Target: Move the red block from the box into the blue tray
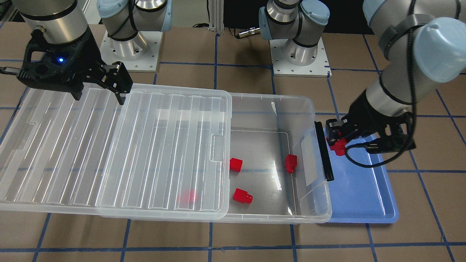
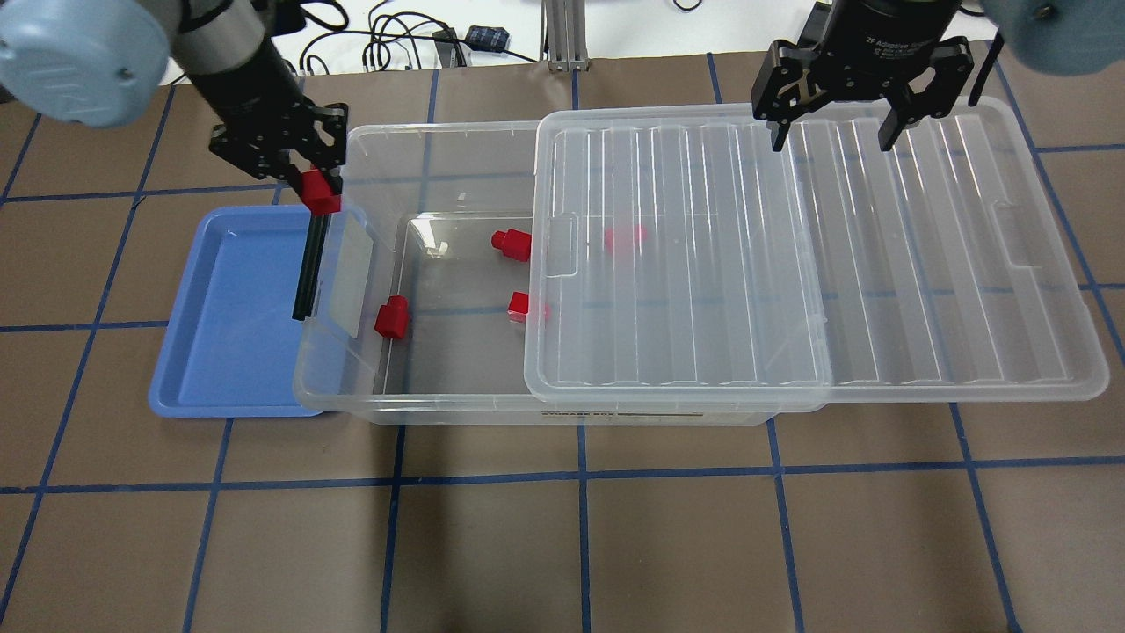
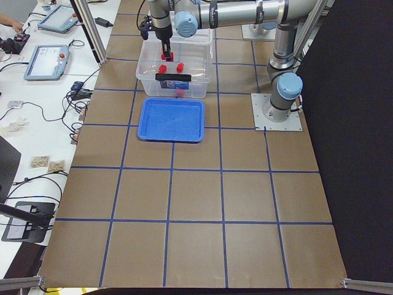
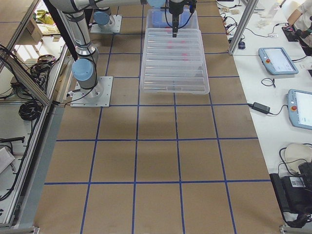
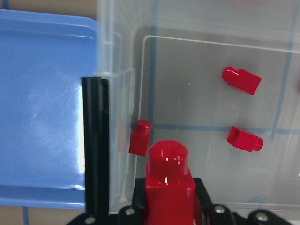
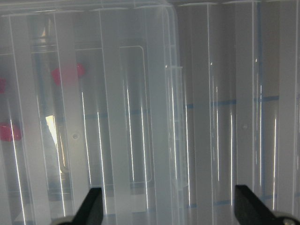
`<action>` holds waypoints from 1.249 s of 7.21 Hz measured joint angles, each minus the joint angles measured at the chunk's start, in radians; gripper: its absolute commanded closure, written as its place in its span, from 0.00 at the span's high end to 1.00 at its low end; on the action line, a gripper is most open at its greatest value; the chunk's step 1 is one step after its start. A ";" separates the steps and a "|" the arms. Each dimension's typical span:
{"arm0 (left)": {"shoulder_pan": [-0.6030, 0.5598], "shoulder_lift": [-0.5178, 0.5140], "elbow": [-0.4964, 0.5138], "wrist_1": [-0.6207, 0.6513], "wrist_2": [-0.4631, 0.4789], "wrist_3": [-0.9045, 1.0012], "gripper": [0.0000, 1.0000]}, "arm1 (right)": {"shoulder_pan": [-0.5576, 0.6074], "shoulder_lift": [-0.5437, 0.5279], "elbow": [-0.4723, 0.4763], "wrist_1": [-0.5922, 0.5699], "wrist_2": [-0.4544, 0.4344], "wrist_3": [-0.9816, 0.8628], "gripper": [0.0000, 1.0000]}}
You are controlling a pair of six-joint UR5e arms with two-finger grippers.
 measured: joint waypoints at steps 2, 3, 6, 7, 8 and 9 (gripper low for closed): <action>0.157 -0.021 -0.043 0.014 0.003 0.216 0.00 | 0.000 0.001 0.000 0.002 0.000 0.003 1.00; 0.199 -0.037 -0.080 0.048 0.004 0.284 0.00 | 0.000 0.001 0.000 0.002 0.000 0.005 1.00; 0.228 -0.107 -0.203 0.243 0.004 0.339 0.00 | 0.000 0.000 -0.001 0.003 0.000 0.009 1.00; 0.229 -0.133 -0.226 0.280 0.004 0.347 0.00 | 0.000 0.000 -0.001 0.004 0.002 0.013 1.00; 0.229 -0.160 -0.238 0.295 0.004 0.351 0.00 | 0.000 -0.001 -0.001 0.004 0.003 0.014 1.00; 0.230 -0.189 -0.246 0.312 0.004 0.354 0.00 | 0.000 -0.001 -0.001 0.005 0.004 0.015 1.00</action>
